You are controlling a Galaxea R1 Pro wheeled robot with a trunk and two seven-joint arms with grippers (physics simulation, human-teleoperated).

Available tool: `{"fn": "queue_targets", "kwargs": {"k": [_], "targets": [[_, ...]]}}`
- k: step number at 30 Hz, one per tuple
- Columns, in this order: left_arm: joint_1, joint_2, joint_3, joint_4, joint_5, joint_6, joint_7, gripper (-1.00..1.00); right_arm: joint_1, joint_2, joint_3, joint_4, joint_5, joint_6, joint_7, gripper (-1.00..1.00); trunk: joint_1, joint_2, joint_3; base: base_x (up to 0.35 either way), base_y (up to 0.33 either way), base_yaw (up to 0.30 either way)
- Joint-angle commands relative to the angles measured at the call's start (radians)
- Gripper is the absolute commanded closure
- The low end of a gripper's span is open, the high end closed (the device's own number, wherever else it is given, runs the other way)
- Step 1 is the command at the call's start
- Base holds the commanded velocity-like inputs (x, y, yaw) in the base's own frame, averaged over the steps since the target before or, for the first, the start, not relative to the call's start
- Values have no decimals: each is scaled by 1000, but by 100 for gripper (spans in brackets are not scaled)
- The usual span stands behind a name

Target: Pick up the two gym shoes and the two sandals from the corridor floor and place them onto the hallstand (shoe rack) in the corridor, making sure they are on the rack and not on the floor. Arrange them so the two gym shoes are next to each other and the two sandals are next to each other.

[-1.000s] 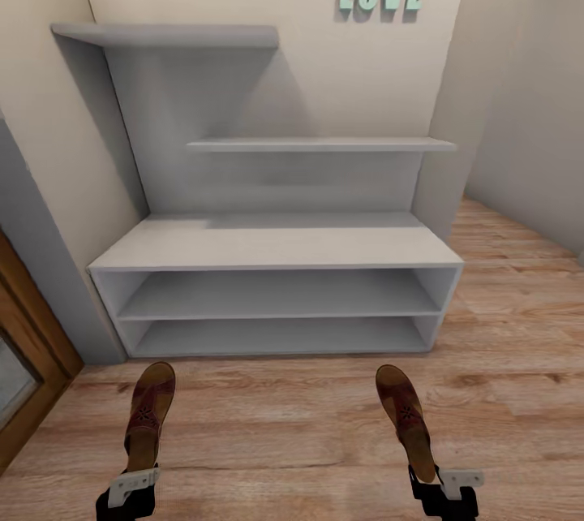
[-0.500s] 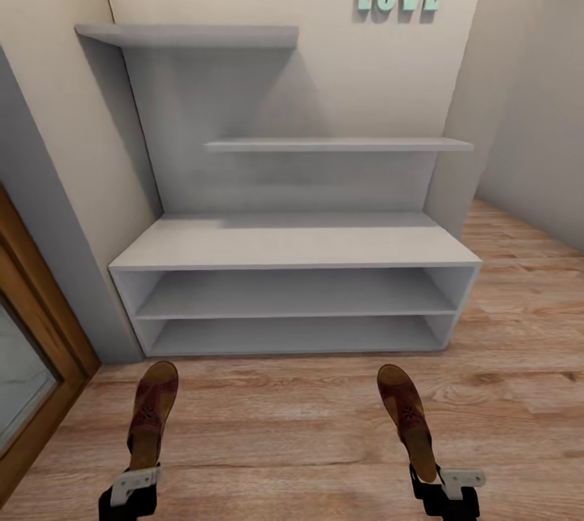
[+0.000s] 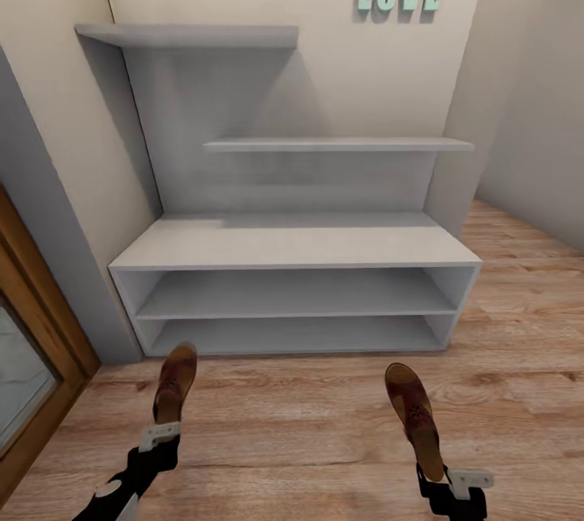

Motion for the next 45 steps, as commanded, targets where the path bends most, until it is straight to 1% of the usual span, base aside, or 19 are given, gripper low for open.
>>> {"fn": "queue_targets", "kwargs": {"k": [1, 3, 4, 6, 7, 9, 10, 14, 16, 19, 21, 22, 23, 25, 28, 31, 33, 37, 45], "targets": [[-15, -2, 5, 1, 8, 24, -9, 100, -1, 0, -6, 1, -3, -3, 2, 100, 0, 0, -1, 0, 0, 0], [-56, -6, 5, 0, 1, 88, -9, 100, -1, -5, -6, 1, -45, -3, 1, 100, 0, 0, -1, 0, 0, 0], [-82, -9, 5, 0, -5, 128, -8, 100, -1, -12, -6, 1, -81, -3, 1, 100, 0, 0, -1, 0, 0, 0], [-106, -14, 4, 0, -13, 166, -7, 100, -1, -19, -6, 1, -121, -3, 1, 100, 0, 0, -1, 0, 0, 0], [-131, -20, 4, 0, -24, 203, -5, 100, -1, -25, -6, 1, -163, -2, 1, 100, 0, 0, -1, 0, 0, 0], [-154, -28, 4, 0, -36, 238, -3, 100, -1, -33, -5, 1, -201, -2, 2, 100, 0, 0, -1, 0, 0, 0], [-175, -35, 4, 0, -51, 272, -2, 100, -1, -42, -4, 1, -233, -1, 4, 100, 0, 0, -1, 0, 0, 0], [-225, -47, 4, -1, -101, 350, 1, 100, -1, -57, -2, 3, -275, -1, 7, 100, 0, 0, -1, 0, 0, 0], [-244, -50, 3, -3, -125, 370, -4, 100, -1, -60, -2, 3, -284, -2, 8, 100, 0, 0, -1, 0, 0, 0], [-250, -48, 2, -5, -146, 380, -8, 100, -1, -62, -1, 4, -288, -1, 9, 100, 0, 0, -1, 0, 0, 0], [-251, -46, 2, -12, -149, 384, -7, 100, -1, -60, -1, 3, -289, 0, 9, 100, 0, 0, -1, 0, 0, 0], [-253, -44, 3, -38, -151, 390, -2, 100, -1, -58, -1, 1, -291, 0, 7, 100, 4, -7, -4, 0, 0, 0], [-267, -45, 4, -73, -152, 421, 2, 100, -1, -56, -1, 0, -293, 0, 6, 100, 7, -14, -8, 0, 0, 0], [-274, -44, 4, -86, -152, 443, 4, 100, -1, -56, -2, -1, -293, 0, 6, 100, 15, -28, -17, 0, 0, 0], [-281, -44, 6, -108, -153, 460, 38, 100, -1, -56, -2, -1, -293, -1, 6, 100, 27, -49, -31, 0, 0, 0], [-283, -49, 7, -136, -146, 468, 130, 100, -1, -56, -2, -1, -294, -1, 6, 100, 38, -70, -45, 0, 0, 0], [-283, -51, 7, -144, -143, 469, 159, 100, -1, -56, -2, -1, -294, 0, 6, 100, 46, -84, -55, 0, 0, 0], [-282, -52, 6, -148, -141, 470, 188, 100, -1, -55, -2, -1, -294, -1, 6, 100, 61, -112, -73, 0, 0, 0], [-277, -51, 6, -142, -141, 470, 194, 100, -1, -54, -2, -1, -294, -1, 6, 100, 92, -168, -111, 0, 0, 31]]}}
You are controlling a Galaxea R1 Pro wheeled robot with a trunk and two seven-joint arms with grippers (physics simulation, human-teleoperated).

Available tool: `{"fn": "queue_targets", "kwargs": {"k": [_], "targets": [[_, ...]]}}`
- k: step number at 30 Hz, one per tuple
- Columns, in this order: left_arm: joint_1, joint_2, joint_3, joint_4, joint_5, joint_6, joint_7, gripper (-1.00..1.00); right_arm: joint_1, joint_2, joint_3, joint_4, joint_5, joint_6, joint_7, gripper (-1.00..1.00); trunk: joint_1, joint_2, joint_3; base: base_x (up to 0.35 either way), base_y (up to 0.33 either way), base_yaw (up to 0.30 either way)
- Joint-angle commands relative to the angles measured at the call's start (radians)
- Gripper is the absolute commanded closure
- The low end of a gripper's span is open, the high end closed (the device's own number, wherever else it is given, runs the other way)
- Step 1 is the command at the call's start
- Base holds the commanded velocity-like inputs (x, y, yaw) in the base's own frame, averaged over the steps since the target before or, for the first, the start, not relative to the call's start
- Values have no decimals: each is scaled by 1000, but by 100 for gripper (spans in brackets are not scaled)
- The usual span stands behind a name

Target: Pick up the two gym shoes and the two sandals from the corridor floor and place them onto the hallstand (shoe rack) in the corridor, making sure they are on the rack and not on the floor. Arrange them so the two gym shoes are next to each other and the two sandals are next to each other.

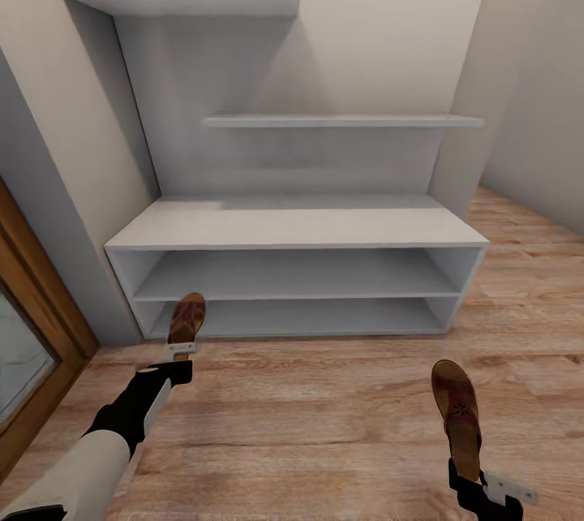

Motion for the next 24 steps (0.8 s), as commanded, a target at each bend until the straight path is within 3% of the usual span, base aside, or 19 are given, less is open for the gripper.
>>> {"fn": "queue_targets", "kwargs": {"k": [1, 6, 14, 24], "targets": [[0, 0, 2, -2, -3, 5, 1, 100, -1, 0, 5, 1, -12, -3, 2, 100, 4, -8, -6, 0, 0, 34], [3, 0, 2, -3, -3, 5, -2, 100, -1, -1, 5, 1, -12, -2, 2, 100, 13, -23, -31, 0, 0, 13], [6, 0, 2, -10, -9, 1, -5, 100, -1, -4, 5, 1, -11, -3, 2, 100, 13, -23, -40, 4, 0, 1], [2, -2, 1, -27, -10, -4, -4, 100, -1, -7, 5, 4, -9, -4, 2, 100, 13, -23, -40, 301, -25, 0]]}}
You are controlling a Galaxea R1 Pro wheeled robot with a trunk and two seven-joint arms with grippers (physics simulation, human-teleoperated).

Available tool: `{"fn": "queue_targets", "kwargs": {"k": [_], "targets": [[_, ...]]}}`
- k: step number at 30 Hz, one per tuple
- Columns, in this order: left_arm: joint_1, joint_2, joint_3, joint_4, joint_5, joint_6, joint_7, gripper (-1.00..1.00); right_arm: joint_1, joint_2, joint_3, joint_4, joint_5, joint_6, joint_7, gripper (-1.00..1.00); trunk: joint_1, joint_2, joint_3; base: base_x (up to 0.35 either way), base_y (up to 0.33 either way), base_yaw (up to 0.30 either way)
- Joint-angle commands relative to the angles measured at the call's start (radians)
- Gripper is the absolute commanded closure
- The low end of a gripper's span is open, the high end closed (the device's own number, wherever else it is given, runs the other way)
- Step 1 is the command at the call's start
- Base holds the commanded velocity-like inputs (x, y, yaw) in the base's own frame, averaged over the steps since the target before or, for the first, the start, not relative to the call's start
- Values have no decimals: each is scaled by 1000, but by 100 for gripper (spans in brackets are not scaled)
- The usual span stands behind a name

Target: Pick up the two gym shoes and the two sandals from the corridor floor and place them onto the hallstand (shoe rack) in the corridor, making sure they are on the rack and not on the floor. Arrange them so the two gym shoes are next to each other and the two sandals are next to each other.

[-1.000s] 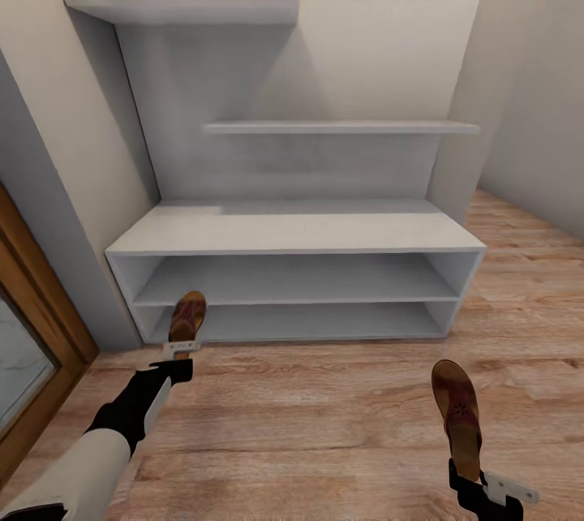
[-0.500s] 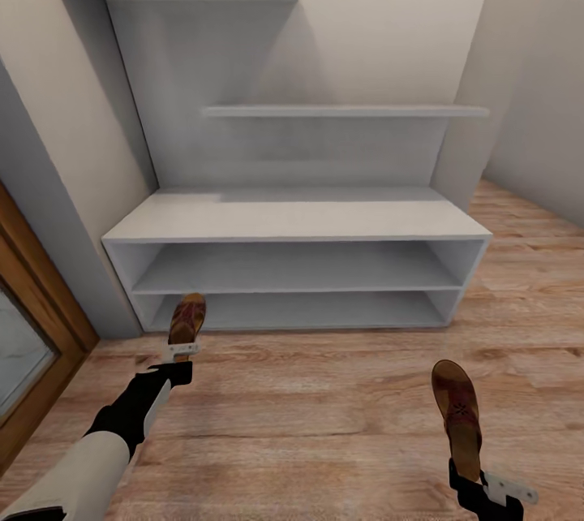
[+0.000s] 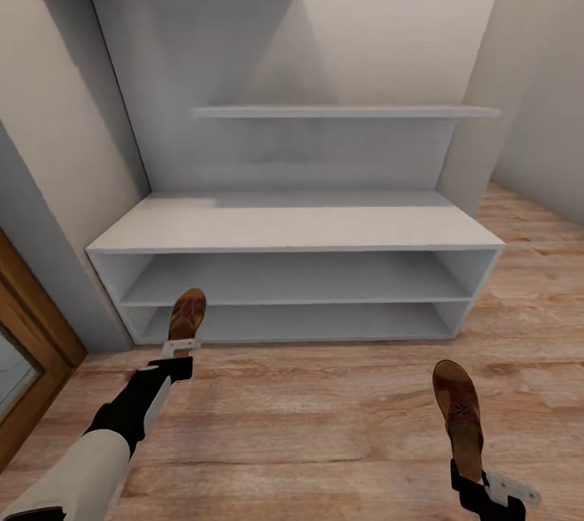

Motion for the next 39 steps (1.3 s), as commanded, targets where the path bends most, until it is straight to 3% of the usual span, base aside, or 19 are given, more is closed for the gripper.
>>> {"fn": "queue_targets", "kwargs": {"k": [1, 19, 39], "targets": [[0, 0, 2, -3, -4, 6, 1, 100, -1, 0, 5, 1, -12, -2, 2, 100, 0, 0, -1, 331, -125, 0], [-2, 1, 2, -7, -4, 10, 3, 100, -1, -1, 5, -1, -12, -3, 1, 100, 0, 0, 0, 330, -62, -36], [1, 3, 2, -7, -4, 11, 6, 100, -1, -1, 5, -1, -12, -3, 1, 100, 0, 0, 0, 218, 0, -1]]}}
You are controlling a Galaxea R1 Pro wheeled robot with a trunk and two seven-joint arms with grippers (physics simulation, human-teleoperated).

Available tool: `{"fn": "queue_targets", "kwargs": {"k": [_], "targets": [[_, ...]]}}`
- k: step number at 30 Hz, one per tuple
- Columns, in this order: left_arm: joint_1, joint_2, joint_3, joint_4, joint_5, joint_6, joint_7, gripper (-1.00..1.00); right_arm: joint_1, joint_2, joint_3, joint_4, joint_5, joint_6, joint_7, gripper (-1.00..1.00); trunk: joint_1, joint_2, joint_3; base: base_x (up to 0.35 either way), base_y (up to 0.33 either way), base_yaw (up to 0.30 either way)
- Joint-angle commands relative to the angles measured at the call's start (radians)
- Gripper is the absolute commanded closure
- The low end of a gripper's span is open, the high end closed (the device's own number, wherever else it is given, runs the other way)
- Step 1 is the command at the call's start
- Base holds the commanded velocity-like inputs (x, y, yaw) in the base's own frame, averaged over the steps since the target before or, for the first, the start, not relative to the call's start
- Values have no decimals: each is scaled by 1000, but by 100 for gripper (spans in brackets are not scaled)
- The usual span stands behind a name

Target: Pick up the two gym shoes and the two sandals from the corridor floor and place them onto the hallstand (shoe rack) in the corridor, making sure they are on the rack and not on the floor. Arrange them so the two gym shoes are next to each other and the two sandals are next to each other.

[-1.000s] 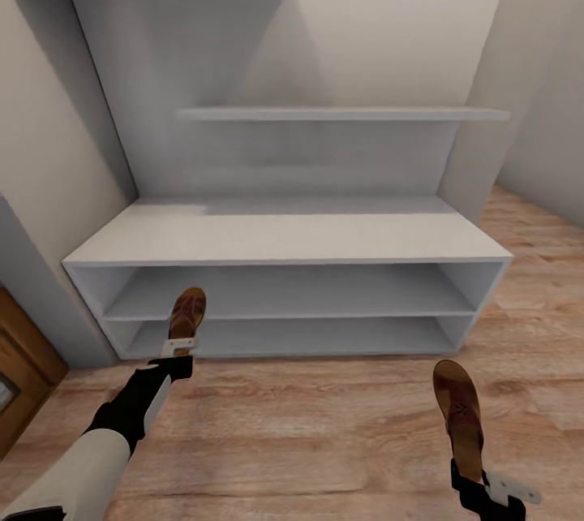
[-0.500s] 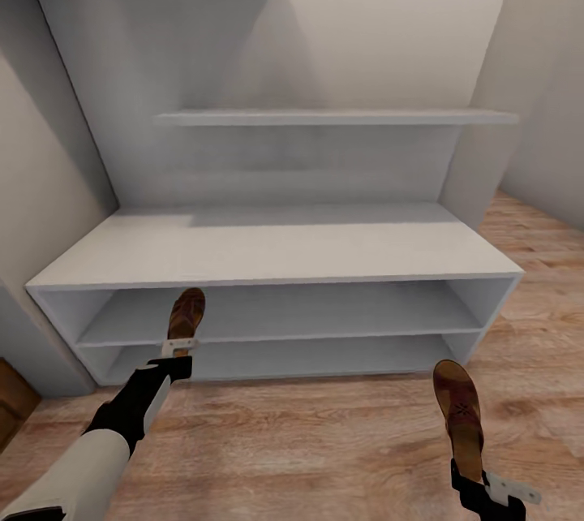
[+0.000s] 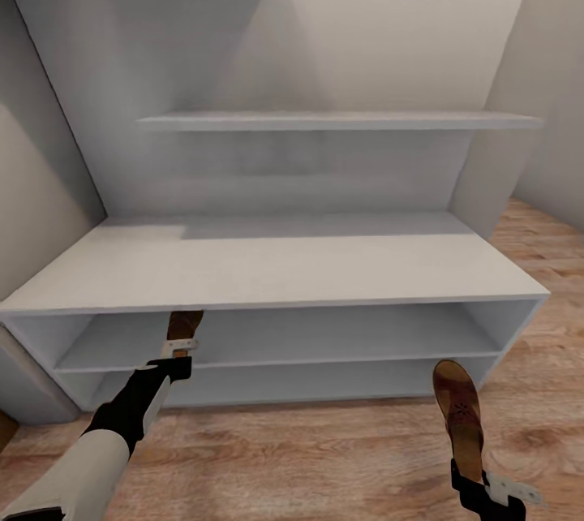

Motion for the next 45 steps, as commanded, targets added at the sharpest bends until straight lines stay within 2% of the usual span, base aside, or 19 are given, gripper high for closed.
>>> {"fn": "queue_targets", "kwargs": {"k": [1, 9, 33, 34, 45], "targets": [[0, 0, 1, -2, -4, 5, 1, 100, -1, 0, 5, 1, -12, -3, 2, 100, 0, 0, -1, 65, 0, 0], [-1, 0, 1, -2, -4, 4, 2, 100, -1, 0, 5, 1, -12, -3, 2, 100, 0, 0, -1, 170, 66, 0], [-5, 0, 0, -2, -5, 3, 2, 100, -1, 0, 5, 1, -12, -3, 2, 100, 0, 0, -1, 6, 3, 0], [-6, 0, 0, -2, -5, 3, 3, -100, -1, 0, 5, 1, -12, -3, 2, 100, 0, 0, -1, 0, 0, 0], [-10, 0, 1, -3, -4, 4, 7, -100, -1, 0, 5, 1, -12, -3, 2, 100, 0, 0, -1, 0, 0, 0]]}}
